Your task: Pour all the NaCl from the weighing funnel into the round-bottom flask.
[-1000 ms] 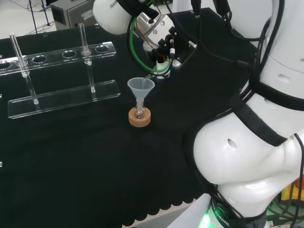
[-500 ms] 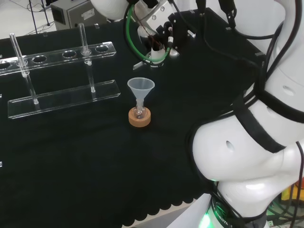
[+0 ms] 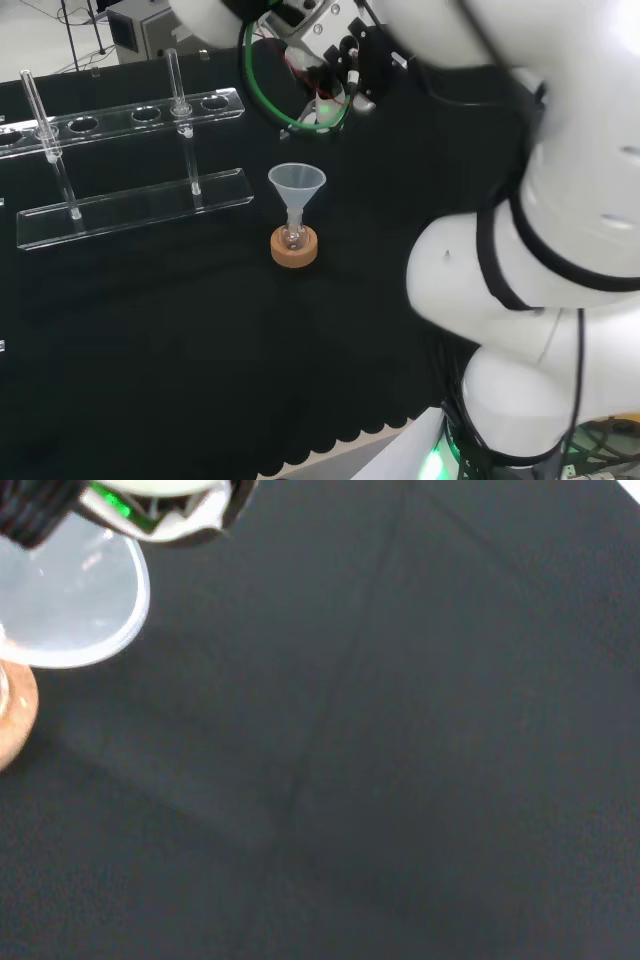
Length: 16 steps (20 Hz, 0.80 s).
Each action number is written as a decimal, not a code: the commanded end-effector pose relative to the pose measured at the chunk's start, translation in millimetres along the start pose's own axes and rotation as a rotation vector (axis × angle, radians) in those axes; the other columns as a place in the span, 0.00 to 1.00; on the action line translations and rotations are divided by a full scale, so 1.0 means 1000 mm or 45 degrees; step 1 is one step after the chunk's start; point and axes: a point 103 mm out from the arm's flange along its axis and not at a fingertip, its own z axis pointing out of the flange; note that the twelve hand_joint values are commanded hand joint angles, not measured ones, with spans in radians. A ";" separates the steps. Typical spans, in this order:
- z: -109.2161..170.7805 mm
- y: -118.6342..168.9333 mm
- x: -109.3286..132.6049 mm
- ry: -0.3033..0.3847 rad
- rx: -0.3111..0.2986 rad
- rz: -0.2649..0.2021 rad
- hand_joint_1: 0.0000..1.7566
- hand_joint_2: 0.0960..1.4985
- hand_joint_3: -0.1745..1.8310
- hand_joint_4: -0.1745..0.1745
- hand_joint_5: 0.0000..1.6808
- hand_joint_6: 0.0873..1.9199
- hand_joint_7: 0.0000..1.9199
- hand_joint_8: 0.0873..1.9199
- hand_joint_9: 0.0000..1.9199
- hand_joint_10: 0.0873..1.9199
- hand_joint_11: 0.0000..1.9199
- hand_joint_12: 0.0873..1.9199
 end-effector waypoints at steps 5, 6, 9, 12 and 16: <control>0.059 0.016 0.011 -0.048 0.184 -0.032 0.62 0.39 0.48 1.00 0.68 0.47 0.39 0.32 0.54 0.17 0.41 0.55; 0.059 0.017 0.011 -0.049 0.184 -0.032 0.62 0.39 0.48 1.00 0.68 0.47 0.39 0.32 0.54 0.17 0.41 0.55; 0.057 0.018 0.012 -0.058 0.184 -0.029 0.62 0.39 0.48 1.00 0.68 0.47 0.39 0.32 0.54 0.17 0.41 0.55; 0.055 0.019 0.014 -0.067 0.178 -0.031 0.62 0.39 0.48 1.00 0.68 0.47 0.39 0.32 0.54 0.17 0.41 0.55; 0.051 0.019 0.017 -0.097 0.173 -0.037 0.62 0.39 0.48 1.00 0.68 0.47 0.39 0.32 0.54 0.17 0.41 0.55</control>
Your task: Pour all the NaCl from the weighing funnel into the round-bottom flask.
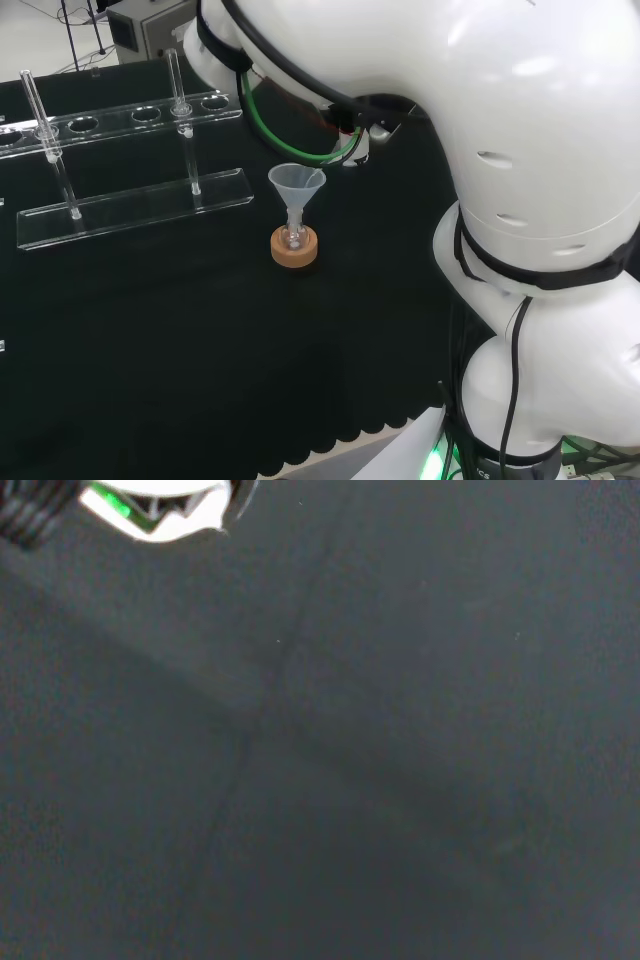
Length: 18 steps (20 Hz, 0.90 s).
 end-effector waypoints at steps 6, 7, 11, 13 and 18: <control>-0.013 0.003 0.013 -0.087 -0.024 -0.026 0.62 0.39 0.48 1.00 0.68 0.47 0.39 0.32 0.54 0.17 0.41 0.55; -0.014 0.003 0.013 -0.093 -0.025 -0.026 0.62 0.39 0.48 1.00 0.68 0.47 0.39 0.32 0.54 0.17 0.41 0.55; -0.017 0.002 0.014 -0.113 -0.028 -0.025 0.62 0.39 0.48 1.00 0.68 0.47 0.39 0.32 0.54 0.17 0.41 0.55; -0.018 0.002 0.014 -0.130 -0.029 -0.025 0.62 0.39 0.48 1.00 0.68 0.47 0.39 0.32 0.54 0.17 0.41 0.55; -0.020 0.001 0.013 -0.167 -0.029 -0.021 0.62 0.39 0.48 1.00 0.68 0.47 0.39 0.32 0.54 0.17 0.41 0.55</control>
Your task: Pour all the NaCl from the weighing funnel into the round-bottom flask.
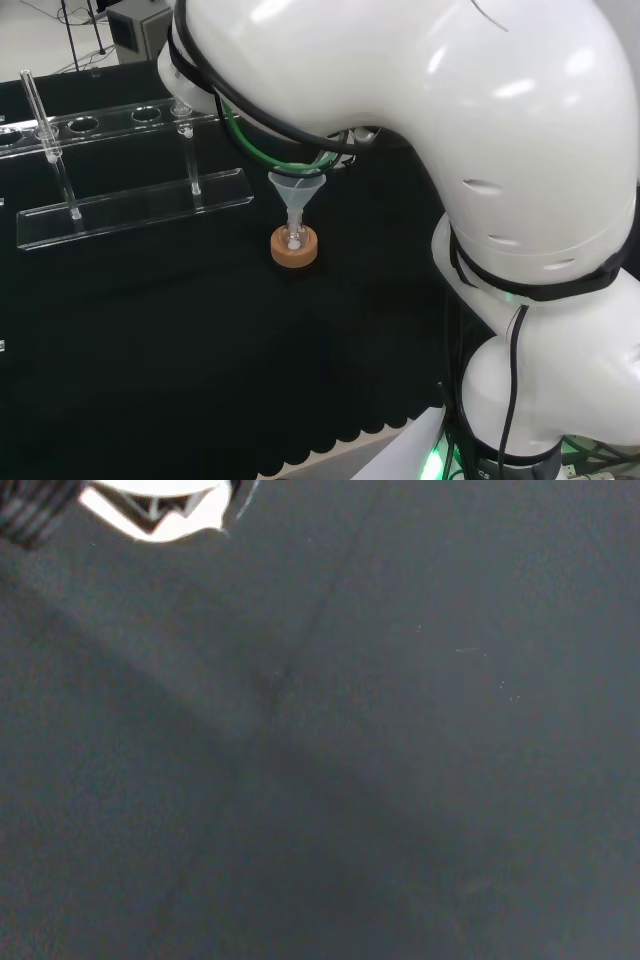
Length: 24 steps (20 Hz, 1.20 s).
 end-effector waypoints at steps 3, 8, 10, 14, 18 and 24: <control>-0.002 -0.002 0.001 -0.052 0.000 0.004 0.62 0.39 0.48 1.00 0.68 0.47 0.39 0.32 0.54 0.17 0.41 0.55; -0.005 -0.004 0.000 -0.077 0.001 0.009 0.62 0.39 0.48 1.00 0.68 0.47 0.39 0.32 0.54 0.17 0.41 0.55; -0.006 -0.005 0.000 -0.092 0.000 0.011 0.62 0.39 0.47 1.00 0.68 0.47 0.39 0.32 0.54 0.17 0.41 0.55; -0.009 -0.005 -0.001 -0.111 0.003 0.017 0.62 0.40 0.47 1.00 0.68 0.47 0.39 0.32 0.54 0.17 0.41 0.54; -0.012 -0.006 -0.001 -0.129 0.007 0.021 0.62 0.40 0.47 1.00 0.68 0.47 0.39 0.32 0.54 0.17 0.41 0.54; -0.015 -0.006 -0.001 -0.157 0.013 0.024 0.62 0.40 0.47 1.00 0.68 0.47 0.39 0.32 0.54 0.16 0.41 0.54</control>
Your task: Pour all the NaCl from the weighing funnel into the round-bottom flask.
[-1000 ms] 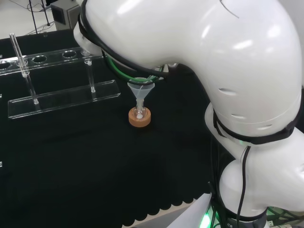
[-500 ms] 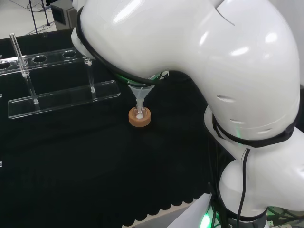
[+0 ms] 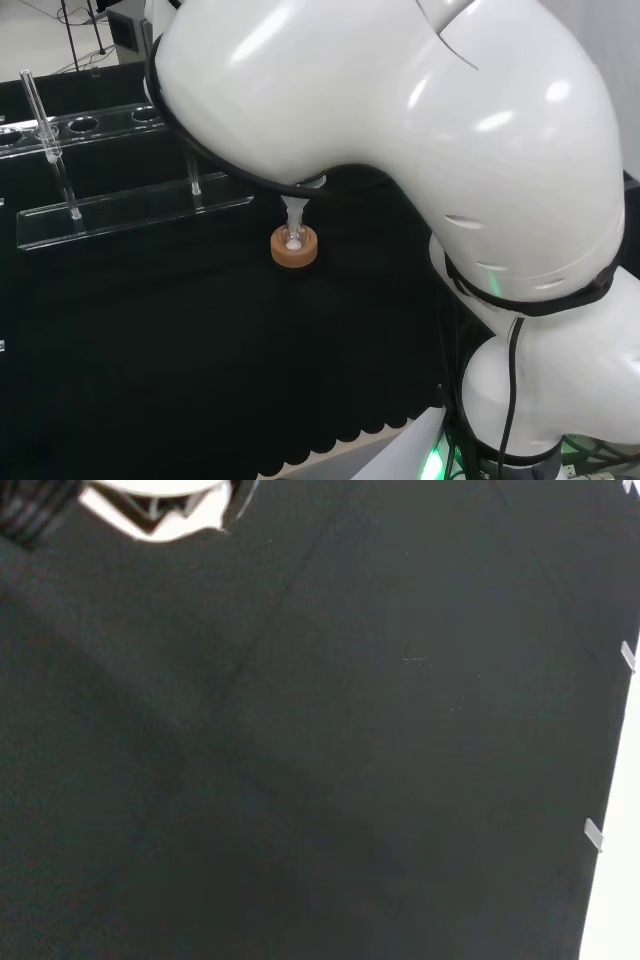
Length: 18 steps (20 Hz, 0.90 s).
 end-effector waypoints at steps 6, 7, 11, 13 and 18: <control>-0.006 -0.001 -0.002 -0.061 0.011 0.007 0.62 0.40 0.47 1.00 0.68 0.47 0.39 0.32 0.54 0.16 0.41 0.54; -0.007 -0.001 -0.002 -0.066 0.012 0.008 0.62 0.40 0.47 1.00 0.68 0.47 0.39 0.32 0.54 0.16 0.41 0.54; -0.009 -0.001 -0.004 -0.092 0.011 0.012 0.62 0.40 0.47 1.00 0.68 0.47 0.39 0.32 0.54 0.16 0.41 0.54; -0.011 -0.002 -0.003 -0.102 0.019 0.017 0.62 0.40 0.47 1.00 0.68 0.47 0.39 0.32 0.54 0.16 0.41 0.54; -0.013 -0.002 -0.003 -0.145 0.028 0.019 0.62 0.40 0.47 1.00 0.68 0.47 0.39 0.32 0.54 0.16 0.41 0.54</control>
